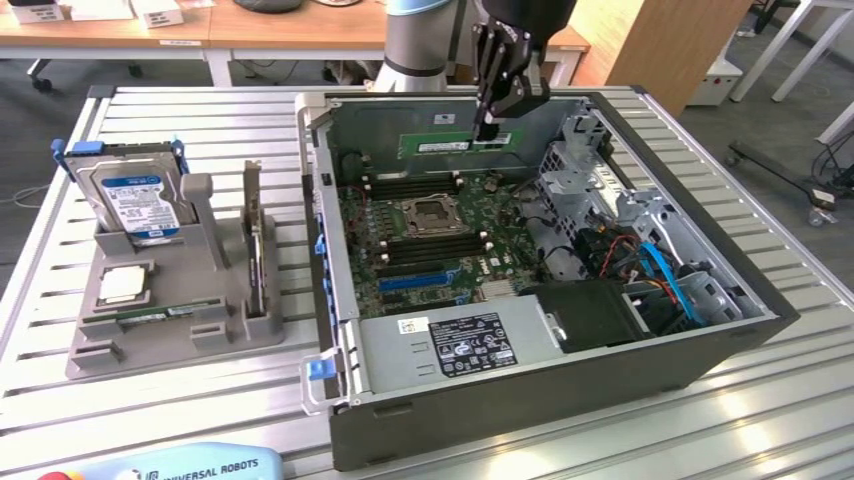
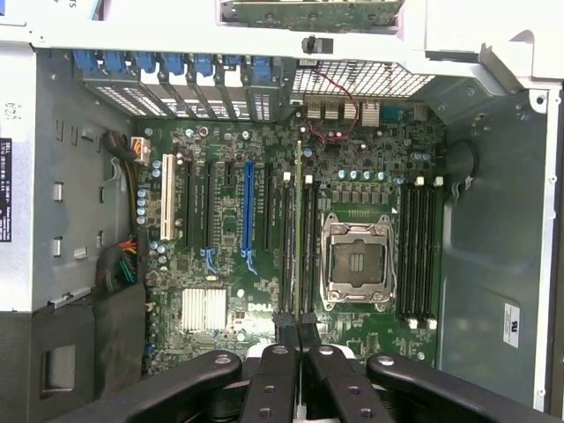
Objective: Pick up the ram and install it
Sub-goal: 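Pick up the ram and move it above insertion slot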
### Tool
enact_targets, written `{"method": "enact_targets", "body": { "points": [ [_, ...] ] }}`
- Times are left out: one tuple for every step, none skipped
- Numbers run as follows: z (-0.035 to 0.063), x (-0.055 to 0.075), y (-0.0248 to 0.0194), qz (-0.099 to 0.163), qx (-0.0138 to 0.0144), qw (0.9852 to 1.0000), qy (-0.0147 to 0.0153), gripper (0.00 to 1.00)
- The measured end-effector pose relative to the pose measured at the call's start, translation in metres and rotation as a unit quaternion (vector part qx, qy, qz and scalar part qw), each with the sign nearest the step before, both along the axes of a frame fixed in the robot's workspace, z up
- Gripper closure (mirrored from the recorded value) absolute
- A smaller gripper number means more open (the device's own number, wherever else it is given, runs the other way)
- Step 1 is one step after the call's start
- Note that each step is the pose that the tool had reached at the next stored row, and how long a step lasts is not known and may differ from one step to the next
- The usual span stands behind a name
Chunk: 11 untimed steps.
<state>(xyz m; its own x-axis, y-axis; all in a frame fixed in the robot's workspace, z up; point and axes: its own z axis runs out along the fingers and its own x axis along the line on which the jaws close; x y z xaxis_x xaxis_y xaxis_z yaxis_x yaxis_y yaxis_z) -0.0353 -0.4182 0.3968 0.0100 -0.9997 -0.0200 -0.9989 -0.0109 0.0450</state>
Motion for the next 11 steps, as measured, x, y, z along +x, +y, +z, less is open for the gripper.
{"method": "enact_targets", "body": {
  "points": [
    [0.0000, 0.0000, 0.0000, 0.000, 0.0000, 1.0000, 0.0000, 0.89],
    [0.0000, 0.0000, 0.0000, 0.000, 0.0000, 1.0000, 0.0000, 0.89],
    [0.0000, 0.0000, 0.0000, 0.000, 0.0000, 1.0000, 0.0000, 0.89],
    [-0.0001, 0.0000, 0.0000, 0.000, 0.0001, 1.0000, 0.0000, 0.89],
    [-0.0001, 0.0000, 0.0000, 0.000, 0.0000, 1.0000, 0.0000, 0.89],
    [-0.0002, 0.0000, 0.0002, 0.000, 0.0002, 1.0000, -0.0001, 0.89],
    [-0.0004, -0.0001, 0.0007, 0.000, 0.0002, 1.0000, -0.0001, 0.89],
    [-0.0004, -0.0001, 0.0013, 0.000, 0.0001, 1.0000, 0.0000, 0.89],
    [-0.0004, -0.0001, 0.0021, 0.000, 0.0000, 1.0000, 0.0000, 0.89],
    [-0.0006, 0.0000, 0.0028, 0.000, 0.0000, 1.0000, 0.0000, 0.89],
    [-0.0007, 0.0000, 0.0035, 0.000, 0.0001, 1.0000, 0.0000, 0.89]
  ]
}}
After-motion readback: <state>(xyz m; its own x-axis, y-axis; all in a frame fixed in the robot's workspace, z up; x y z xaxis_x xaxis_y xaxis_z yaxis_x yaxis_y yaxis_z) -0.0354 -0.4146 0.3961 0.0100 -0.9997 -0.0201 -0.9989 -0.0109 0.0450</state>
